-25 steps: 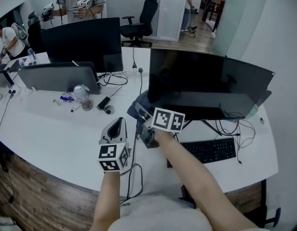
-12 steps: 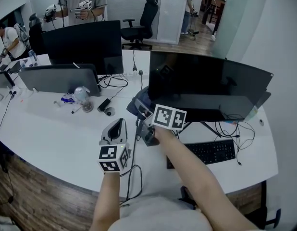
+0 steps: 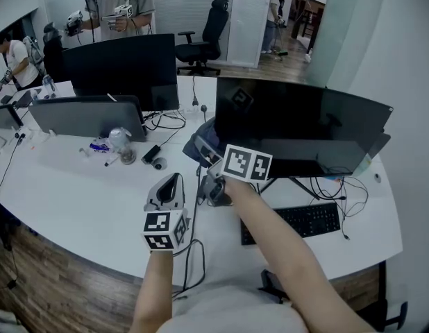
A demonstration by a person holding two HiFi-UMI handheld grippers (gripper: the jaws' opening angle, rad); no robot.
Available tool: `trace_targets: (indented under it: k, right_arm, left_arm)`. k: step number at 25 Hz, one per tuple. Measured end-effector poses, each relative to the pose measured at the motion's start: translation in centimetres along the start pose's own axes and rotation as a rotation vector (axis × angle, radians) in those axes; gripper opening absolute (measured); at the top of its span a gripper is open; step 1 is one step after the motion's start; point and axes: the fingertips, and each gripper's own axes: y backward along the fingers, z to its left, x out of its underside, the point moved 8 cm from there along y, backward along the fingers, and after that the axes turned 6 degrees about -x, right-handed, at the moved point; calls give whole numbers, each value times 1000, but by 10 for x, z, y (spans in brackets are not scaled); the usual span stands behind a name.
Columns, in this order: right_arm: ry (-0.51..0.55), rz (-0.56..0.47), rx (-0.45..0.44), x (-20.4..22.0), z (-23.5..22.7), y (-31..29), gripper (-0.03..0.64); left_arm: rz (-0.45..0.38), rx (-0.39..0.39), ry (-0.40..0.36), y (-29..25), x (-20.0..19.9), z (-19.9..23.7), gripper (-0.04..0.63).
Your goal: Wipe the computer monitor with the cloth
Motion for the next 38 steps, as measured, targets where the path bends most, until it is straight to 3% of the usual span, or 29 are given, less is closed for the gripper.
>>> trace_targets:
  k: [38]
  right_arm:
    - [91, -129, -86, -78, 58, -11, 94]
  left_arm:
    - [-7, -16, -16, 18, 0, 1, 9]
